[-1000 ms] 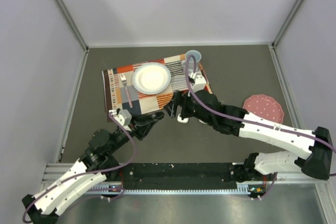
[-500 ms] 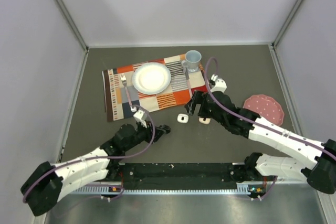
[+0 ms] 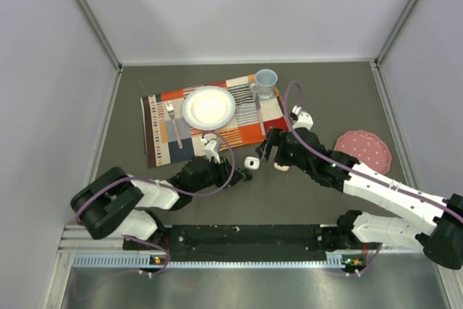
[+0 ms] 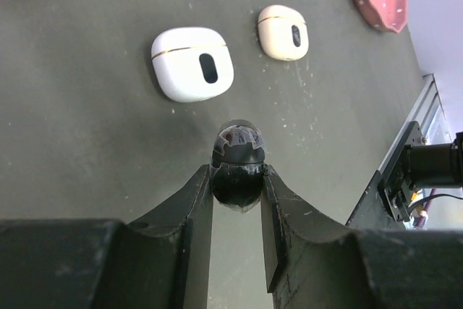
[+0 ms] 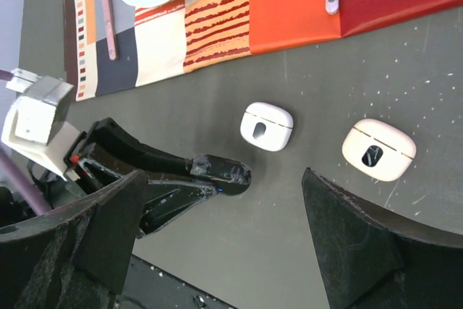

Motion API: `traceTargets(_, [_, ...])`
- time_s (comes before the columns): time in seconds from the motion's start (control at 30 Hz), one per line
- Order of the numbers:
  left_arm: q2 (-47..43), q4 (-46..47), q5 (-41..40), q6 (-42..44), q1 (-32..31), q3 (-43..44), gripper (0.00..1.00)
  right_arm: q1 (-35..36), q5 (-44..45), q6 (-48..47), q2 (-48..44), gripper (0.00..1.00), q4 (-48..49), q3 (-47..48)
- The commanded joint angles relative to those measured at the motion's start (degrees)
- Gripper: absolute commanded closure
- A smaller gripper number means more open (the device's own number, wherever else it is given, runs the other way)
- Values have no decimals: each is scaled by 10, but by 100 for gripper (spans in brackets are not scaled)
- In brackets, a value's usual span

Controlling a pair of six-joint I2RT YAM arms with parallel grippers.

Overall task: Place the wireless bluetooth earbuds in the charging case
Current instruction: Place the charging case with the earbuds at the center of the board.

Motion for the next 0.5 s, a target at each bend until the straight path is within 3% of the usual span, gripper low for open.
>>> traceTargets(0.0, [42, 69, 17, -29, 2, 25, 99, -17, 0, 2, -27, 12, 13, -10])
traceTargets(0.2, [57, 10, 6, -26, 2, 45, 90, -35, -7, -6, -38, 11, 11, -19])
traceTargets(0.33, [55, -36, -3, -10, 2, 60, 78, -42, -11, -10, -36, 11, 10, -20])
traceTargets(0.47, [38, -67, -22, -2, 2, 57, 76, -45, -12, -13, -30, 11, 11, -16])
